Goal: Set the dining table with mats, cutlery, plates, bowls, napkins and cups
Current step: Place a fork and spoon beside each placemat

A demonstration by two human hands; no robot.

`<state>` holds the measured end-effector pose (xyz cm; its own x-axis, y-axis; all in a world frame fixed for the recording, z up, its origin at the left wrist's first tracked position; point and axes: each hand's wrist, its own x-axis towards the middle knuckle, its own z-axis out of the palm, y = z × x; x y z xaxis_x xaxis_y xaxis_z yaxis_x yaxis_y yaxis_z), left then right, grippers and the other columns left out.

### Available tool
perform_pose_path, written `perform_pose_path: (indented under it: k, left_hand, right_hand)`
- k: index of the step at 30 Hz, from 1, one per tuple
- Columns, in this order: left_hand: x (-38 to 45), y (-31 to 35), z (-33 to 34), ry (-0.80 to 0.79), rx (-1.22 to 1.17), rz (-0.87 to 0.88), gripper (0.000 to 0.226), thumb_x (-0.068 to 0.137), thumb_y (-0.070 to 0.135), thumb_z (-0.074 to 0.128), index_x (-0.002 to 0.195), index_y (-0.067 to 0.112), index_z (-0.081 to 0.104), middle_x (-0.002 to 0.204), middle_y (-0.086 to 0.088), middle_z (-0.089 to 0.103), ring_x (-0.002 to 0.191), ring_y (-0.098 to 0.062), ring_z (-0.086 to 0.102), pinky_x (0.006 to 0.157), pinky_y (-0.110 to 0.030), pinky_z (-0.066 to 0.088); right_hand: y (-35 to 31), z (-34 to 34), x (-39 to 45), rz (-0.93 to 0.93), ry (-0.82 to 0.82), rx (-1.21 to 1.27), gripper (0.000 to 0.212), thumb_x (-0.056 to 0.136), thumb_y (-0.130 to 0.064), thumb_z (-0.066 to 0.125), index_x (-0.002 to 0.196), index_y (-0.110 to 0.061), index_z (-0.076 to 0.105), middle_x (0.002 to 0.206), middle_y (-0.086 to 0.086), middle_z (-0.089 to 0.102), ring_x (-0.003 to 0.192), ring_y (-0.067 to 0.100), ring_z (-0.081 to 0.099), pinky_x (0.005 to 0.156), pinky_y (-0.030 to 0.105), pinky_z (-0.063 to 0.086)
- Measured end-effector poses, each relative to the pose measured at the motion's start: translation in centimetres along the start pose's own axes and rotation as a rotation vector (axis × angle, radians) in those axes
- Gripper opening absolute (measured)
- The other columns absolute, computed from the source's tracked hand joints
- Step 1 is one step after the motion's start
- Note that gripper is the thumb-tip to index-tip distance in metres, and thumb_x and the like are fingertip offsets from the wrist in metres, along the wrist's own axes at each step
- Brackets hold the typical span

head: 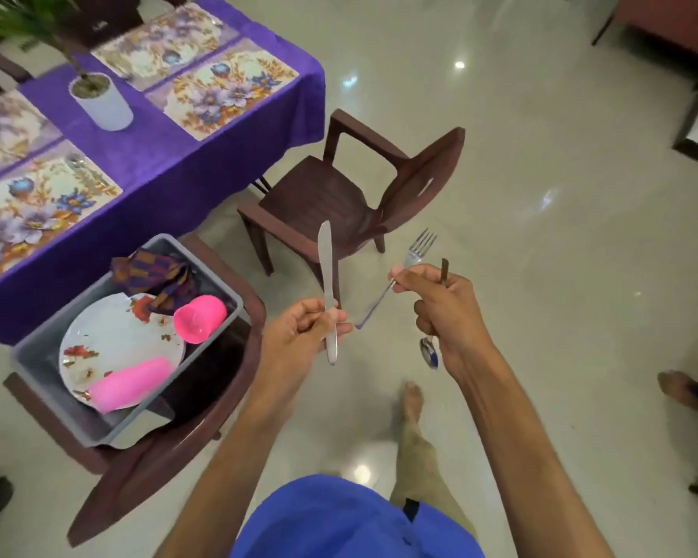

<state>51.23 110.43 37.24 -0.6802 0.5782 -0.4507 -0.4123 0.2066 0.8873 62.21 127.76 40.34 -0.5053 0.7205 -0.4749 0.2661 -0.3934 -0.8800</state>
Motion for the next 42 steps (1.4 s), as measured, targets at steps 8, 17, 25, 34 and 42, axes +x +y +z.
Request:
perform_pose_path:
  k: [8, 17, 25, 34, 42]
  left_hand:
    - [4.8, 2.8, 4.0, 0.314, -0.113, 0.067, 0.019, 0.102, 0.014, 0.065, 0.12, 0.009, 0.071, 0.108, -0.008, 0.08, 0.104, -0.023, 0.076, 0.084, -0.031, 0.058]
    - [10.5, 3.7, -0.2, 0.649, -0.299, -0.014, 0.011, 0.092, 0.021, 0.079, 0.103, 0.019, 0.081, 0.109, -0.012, 0.079, 0.11, -0.032, 0.074, 0.107, -0.056, 0.052]
    - [23.5, 9.3, -5.4, 0.598, -0.226, 0.034, 0.021, 0.093, 0.008, 0.076, 0.114, 0.007, 0.077, 0.102, -0.013, 0.08, 0.103, -0.03, 0.076, 0.081, -0.027, 0.062]
    - [36.3, 17.8, -14.0, 0.485, -0.139, 0.046, 0.02, 0.095, 0.015, 0.076, 0.114, 0.01, 0.076, 0.101, -0.009, 0.081, 0.099, -0.024, 0.078, 0.09, -0.038, 0.062]
    - [40.9, 18.0, -17.6, 0.603, -0.166, -0.009, 0.023, 0.091, 0.018, 0.081, 0.114, 0.013, 0.078, 0.101, -0.007, 0.081, 0.098, -0.023, 0.078, 0.096, -0.049, 0.06]
  right_hand:
    - [-6.8, -1.0, 10.6, -0.051, -0.22, -0.131, 0.018, 0.094, -0.022, 0.075, 0.078, -0.015, 0.076, 0.09, 0.023, 0.074, 0.043, 0.006, 0.027, 0.043, 0.023, 0.021]
    - [-10.3, 6.5, 19.7, -0.03, -0.452, -0.185, 0.019, 0.098, -0.004, 0.067, 0.115, -0.003, 0.076, 0.097, 0.006, 0.073, 0.042, -0.004, 0.053, 0.043, 0.007, 0.038]
    - [-12.9, 16.4, 27.8, -0.003, -0.382, -0.228, 0.015, 0.09, -0.014, 0.079, 0.102, -0.005, 0.08, 0.068, -0.005, 0.069, 0.04, -0.002, 0.051, 0.043, 0.009, 0.036]
    - [-17.2, 26.8, 37.4, 0.007, -0.269, -0.304, 0.01, 0.085, -0.024, 0.084, 0.092, -0.016, 0.083, 0.075, -0.009, 0.074, 0.047, -0.005, 0.055, 0.054, 0.012, 0.036]
    - [-17.7, 30.8, 42.5, 0.047, -0.373, -0.375, 0.011, 0.084, -0.029, 0.084, 0.09, -0.02, 0.083, 0.067, -0.015, 0.069, 0.051, -0.003, 0.054, 0.062, 0.018, 0.037]
